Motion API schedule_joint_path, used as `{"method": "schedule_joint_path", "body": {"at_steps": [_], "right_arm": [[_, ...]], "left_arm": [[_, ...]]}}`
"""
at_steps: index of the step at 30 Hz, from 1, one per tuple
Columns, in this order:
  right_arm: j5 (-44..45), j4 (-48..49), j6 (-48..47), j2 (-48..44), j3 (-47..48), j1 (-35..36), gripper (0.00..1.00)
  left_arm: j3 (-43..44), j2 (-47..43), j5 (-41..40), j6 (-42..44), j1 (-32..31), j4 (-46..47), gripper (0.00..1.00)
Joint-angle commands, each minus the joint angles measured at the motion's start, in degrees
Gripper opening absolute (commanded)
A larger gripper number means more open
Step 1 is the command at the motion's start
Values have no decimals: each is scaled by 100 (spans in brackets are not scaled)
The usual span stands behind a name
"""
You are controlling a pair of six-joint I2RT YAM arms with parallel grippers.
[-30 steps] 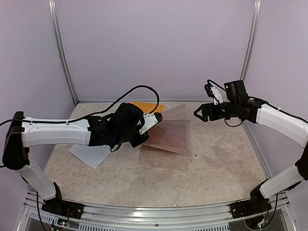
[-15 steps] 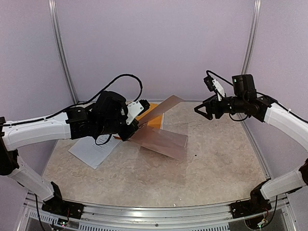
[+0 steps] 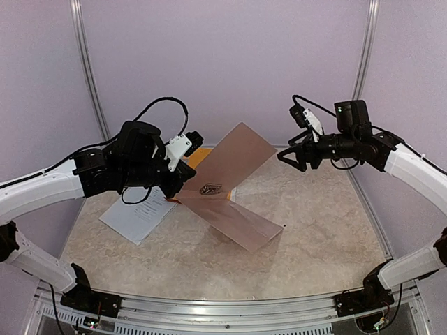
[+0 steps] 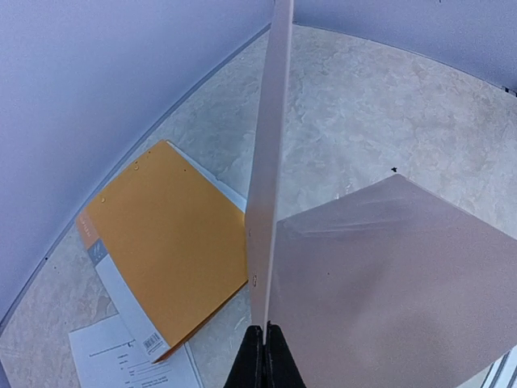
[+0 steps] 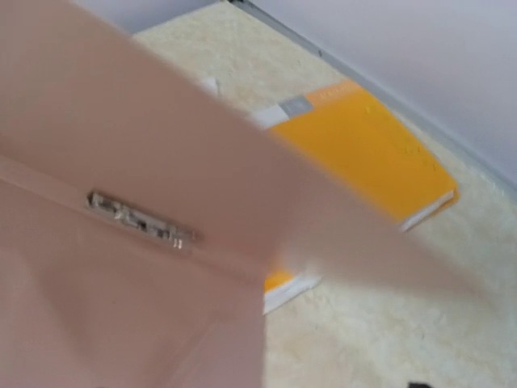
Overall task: Put the files into the folder
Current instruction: Pick up the folder from the center of the board, then pass from the left arm to the right
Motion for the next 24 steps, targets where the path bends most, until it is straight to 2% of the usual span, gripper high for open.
{"method": "schedule_joint_path", "body": {"at_steps": [1,13,24], "right_arm": [[241,-330,-411,179,434,252,78],[443,-865,-1468,1081,1218,460,78],[1135,-1159,-2231,1876,2124,650,77]], "left_arm": [[-95,-166,399,-240,107,-93,0],[-262,-211,822,-71,242,-183,0],[-236,-176,869,-22,273,-223,0]]}}
